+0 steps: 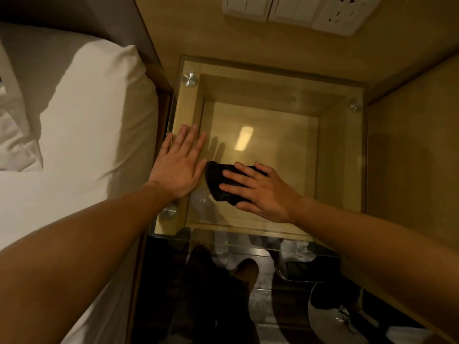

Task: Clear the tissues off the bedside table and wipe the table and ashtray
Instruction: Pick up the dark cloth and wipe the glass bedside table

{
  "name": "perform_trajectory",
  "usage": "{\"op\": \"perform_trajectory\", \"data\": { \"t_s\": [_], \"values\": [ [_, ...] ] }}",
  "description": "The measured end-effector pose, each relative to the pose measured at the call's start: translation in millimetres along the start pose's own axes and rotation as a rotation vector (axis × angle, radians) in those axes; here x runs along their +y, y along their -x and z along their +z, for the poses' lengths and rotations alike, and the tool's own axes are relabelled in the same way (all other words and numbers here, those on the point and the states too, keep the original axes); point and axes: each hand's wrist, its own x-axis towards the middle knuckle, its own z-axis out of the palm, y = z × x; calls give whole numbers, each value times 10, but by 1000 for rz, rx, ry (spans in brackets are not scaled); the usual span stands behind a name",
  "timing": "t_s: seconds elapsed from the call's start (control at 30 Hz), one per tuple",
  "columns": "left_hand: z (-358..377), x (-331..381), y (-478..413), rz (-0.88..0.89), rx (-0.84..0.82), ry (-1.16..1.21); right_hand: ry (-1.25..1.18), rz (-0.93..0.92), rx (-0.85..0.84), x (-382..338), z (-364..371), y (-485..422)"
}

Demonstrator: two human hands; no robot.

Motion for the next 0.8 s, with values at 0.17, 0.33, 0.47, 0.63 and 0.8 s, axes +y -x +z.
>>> {"op": "perform_trajectory", "data": {
  "t_s": [0.17,0.33,0.47,0.63,0.8],
  "values": [
    [13,0,7,0,6,-9,-1,-9,18,-166,83,142],
    [24,-11,4,3,4,-12,-6,-20,2,-341,160,281],
    [13,-4,6,9,-1,-4,-44,-41,-49,-463,179,377],
    [15,-8,10,8,8,-2,-77,-59,-91,-575,204,462],
    [28,-8,5,3,5,2,-130,-74,-60,-715,299,577]
  ]
}}
